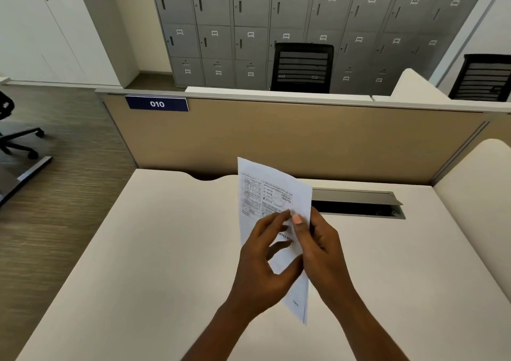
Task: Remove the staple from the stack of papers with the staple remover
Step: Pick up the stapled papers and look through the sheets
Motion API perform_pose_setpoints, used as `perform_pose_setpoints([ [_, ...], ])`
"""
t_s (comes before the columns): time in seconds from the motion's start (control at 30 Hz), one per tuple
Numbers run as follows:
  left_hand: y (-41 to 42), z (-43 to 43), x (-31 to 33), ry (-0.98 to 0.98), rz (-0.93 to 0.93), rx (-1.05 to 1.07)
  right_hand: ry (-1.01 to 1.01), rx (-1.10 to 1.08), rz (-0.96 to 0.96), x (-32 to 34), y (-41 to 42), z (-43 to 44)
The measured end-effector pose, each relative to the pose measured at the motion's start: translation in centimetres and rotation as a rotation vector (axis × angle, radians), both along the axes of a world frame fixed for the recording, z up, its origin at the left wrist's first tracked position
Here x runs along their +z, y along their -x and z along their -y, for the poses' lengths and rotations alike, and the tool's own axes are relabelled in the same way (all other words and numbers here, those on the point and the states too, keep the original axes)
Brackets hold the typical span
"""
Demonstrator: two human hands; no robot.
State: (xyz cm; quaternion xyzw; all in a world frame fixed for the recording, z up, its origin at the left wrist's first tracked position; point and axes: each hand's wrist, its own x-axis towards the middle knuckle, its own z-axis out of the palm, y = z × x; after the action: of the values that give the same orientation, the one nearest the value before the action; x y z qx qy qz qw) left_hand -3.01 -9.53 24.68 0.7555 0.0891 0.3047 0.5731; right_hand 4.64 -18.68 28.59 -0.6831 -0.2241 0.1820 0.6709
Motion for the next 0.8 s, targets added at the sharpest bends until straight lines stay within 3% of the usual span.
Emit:
perform_pose_setpoints([
  [0.07,0.2,-0.5,0.0,0.035,0.020,0.030,-0.019,0.012,-0.023,0.1,-0.7,0.6],
  [0.17,0.4,-2.7,-0.2,0.032,0.079,0.254,-0.054,0.076,-0.048,0.6,-1.9,1.9],
  [0.27,0.4,-5.7,-0.5,0.062,-0.003,0.445,-0.081,0.123,-0.077,1.3,-2.9,3.3],
  [0.37,0.2,-7.8,-0.5,0.287,-0.126,0.329,-0.098,0.154,-0.131,1.5,-3.7,4.0],
  [0.5,0.0,-9.1,-1.2,0.535,-0.138,0.023,-0.147,0.179,-0.185,1.1,-4.3,4.3],
  [0.6,0.5,-9.2,-1.2,0.517,-0.117,-0.062,-0.158,0.168,-0.196,0.6,-4.4,4.3],
  [0.8,1.3,-8.5,-1.4,0.471,-0.106,0.033,-0.147,0.031,-0.155,0.0,-4.7,3.6],
])
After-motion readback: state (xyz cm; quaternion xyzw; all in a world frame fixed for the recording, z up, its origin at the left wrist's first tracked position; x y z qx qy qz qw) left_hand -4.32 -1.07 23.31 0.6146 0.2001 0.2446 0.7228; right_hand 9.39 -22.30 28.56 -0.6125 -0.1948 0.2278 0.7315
